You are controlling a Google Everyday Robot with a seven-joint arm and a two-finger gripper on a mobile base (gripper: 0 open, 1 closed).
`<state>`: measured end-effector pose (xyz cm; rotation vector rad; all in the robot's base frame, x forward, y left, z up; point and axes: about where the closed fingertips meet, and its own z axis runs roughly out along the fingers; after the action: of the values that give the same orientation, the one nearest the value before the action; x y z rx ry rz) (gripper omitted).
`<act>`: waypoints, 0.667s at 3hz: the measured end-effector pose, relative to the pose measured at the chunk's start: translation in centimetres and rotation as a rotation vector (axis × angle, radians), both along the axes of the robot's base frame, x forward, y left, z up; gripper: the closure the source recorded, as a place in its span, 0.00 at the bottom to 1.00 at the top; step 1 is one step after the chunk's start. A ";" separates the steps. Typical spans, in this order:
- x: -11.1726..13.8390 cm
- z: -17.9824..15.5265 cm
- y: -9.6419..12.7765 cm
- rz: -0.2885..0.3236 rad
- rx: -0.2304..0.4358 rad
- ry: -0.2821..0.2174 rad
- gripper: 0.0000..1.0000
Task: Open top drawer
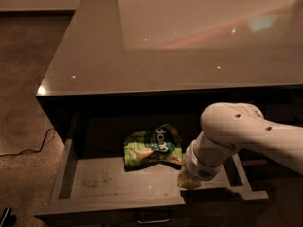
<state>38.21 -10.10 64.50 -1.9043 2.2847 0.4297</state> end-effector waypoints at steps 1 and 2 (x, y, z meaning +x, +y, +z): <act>-0.5 0.3 -0.3 0.001 -0.004 -0.004 1.00; -1.2 0.9 -0.5 0.024 0.023 0.005 1.00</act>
Offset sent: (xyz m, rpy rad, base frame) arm -0.0125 -0.0061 0.0149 0.0463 -0.0068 0.0300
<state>37.01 -10.64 65.36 -1.9237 2.2515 0.4622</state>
